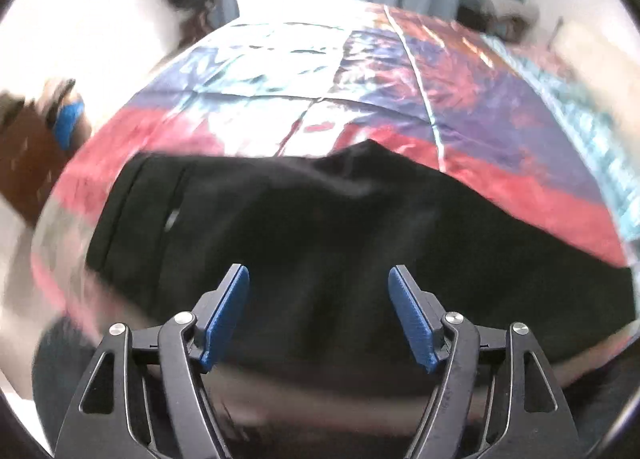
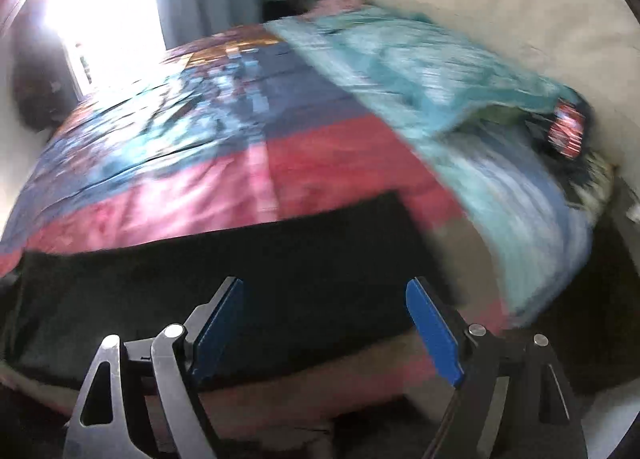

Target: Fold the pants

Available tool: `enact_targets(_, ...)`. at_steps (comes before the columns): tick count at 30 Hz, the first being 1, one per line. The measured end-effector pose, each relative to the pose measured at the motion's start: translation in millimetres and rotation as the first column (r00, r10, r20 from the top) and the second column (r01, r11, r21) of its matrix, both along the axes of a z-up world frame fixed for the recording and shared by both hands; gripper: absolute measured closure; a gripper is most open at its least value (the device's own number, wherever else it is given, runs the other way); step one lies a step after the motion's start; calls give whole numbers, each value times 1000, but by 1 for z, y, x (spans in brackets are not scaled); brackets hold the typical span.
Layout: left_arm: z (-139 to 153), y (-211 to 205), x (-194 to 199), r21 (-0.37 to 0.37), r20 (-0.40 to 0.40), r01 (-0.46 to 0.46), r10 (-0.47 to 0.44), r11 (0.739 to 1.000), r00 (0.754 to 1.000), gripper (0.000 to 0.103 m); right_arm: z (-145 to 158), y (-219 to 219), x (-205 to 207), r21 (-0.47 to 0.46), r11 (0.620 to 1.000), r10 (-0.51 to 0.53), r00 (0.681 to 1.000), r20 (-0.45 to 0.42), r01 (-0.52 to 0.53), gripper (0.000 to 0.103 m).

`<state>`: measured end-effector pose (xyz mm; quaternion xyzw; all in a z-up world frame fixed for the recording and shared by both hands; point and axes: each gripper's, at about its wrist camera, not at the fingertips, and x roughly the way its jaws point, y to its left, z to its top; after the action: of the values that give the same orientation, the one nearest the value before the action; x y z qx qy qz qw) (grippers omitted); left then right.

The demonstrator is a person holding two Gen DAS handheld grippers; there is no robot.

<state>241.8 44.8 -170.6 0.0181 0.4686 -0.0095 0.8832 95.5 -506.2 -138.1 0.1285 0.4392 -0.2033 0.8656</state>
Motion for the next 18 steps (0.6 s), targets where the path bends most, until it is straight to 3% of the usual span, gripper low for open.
enact_targets(3,-40,-4,31,114,-76,1,8,993,997,32,-12,40,29,54,994,94,995,9,-95,20)
enact_targets(5,-62,6,35,153,-115,-23,41,988,993,34,-26,66,46,63,987,148,989,3,-148,20)
enact_targets(9,-65,23,26,235,-86,-76,99,969,991,28,-58,106,64,48,974,224,972,-65,-221,20)
enact_targets(13,-68,40,25,226,-88,-106,129,968,988,19,-83,122,55,62,966,256,962,-100,-250,15)
enact_targets(18,-59,39,29,212,-100,-134,158,968,982,21,-88,111,53,74,973,224,970,-96,-218,5)
